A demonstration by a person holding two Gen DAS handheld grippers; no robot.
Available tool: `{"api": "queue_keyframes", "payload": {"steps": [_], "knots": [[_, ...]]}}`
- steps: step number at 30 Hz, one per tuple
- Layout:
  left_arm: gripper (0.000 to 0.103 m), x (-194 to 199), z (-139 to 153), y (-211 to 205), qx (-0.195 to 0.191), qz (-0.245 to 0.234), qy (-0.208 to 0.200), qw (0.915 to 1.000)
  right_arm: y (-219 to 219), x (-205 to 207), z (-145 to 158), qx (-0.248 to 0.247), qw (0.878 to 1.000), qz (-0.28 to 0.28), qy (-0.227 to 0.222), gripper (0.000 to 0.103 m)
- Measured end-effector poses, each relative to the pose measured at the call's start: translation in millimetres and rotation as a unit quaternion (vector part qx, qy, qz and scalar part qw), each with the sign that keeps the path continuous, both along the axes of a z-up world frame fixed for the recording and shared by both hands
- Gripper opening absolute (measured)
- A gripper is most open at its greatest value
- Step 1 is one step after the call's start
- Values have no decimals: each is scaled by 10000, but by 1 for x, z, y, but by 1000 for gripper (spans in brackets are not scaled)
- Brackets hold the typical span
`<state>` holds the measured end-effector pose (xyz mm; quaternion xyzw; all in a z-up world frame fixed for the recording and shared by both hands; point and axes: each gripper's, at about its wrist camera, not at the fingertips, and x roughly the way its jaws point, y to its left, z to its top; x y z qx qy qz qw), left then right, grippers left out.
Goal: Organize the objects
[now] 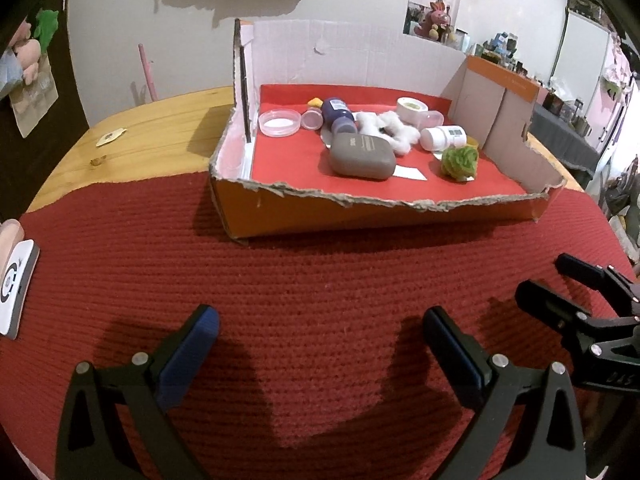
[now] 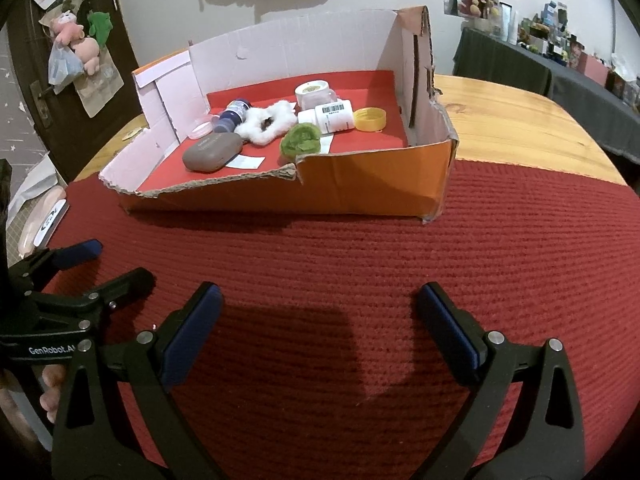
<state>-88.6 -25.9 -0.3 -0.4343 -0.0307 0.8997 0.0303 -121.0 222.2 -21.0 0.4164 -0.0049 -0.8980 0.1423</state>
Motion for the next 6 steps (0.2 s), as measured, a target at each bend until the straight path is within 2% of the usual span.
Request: {"api": "queue_keyframes", "payload": {"steps": [6], "knots": [[103, 0, 0, -2, 72, 1, 36, 10000, -1, 0, 0, 10, 10000, 11, -7, 102]]}}
